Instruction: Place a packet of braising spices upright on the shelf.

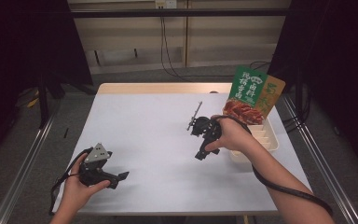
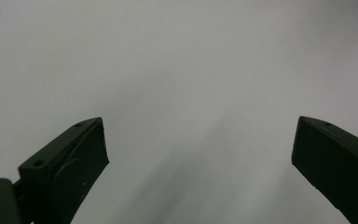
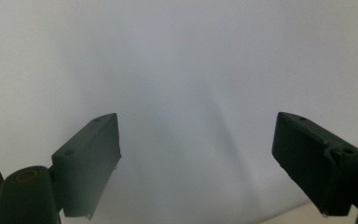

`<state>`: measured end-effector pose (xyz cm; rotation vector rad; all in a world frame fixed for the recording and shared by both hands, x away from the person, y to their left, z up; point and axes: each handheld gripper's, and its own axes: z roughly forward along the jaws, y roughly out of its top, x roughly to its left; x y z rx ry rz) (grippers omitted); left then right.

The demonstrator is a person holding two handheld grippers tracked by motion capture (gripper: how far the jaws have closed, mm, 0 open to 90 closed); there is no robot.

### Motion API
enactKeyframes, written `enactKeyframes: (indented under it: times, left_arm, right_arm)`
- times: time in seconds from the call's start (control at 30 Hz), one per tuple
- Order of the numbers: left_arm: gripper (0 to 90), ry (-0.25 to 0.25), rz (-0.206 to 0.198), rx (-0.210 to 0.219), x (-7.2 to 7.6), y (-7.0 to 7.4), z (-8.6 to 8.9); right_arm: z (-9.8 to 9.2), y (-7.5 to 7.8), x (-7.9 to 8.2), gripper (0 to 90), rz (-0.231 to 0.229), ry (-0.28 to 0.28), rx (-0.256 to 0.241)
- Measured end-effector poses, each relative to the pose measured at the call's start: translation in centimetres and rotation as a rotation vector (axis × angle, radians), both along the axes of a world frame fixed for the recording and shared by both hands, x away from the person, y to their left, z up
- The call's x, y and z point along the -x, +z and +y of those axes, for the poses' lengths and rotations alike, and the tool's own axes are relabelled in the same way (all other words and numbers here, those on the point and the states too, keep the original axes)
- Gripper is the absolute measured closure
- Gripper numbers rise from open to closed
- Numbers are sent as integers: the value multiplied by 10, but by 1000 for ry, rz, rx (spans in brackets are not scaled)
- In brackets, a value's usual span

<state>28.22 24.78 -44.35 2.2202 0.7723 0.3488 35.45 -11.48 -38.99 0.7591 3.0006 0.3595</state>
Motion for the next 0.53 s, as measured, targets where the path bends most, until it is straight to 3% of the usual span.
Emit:
enactKeyframes:
  times: [0.13,0.17,0.2,0.3,0.4,0.53]
  left_arm:
    - [32,-3,-1,-4,0,0,0]
    - [32,10,-4,21,0,-2,-2]
    - [32,7,5,1,0,-1,-1]
    - [32,-4,1,-13,0,-2,-2]
    - [32,-5,-2,3,-1,-4,-2]
    - [32,-8,13,-10,-2,-6,-2]
  right_arm:
    - [0,-6,5,150,-18,-3,8]
    - [-1,-7,5,153,-22,-2,8]
    - [-1,-9,6,153,-25,-5,0]
    - [-1,-16,9,154,-21,-19,-40]
    - [-1,-20,12,155,-33,-31,-73]
    - [-1,-26,17,153,-62,-65,-136]
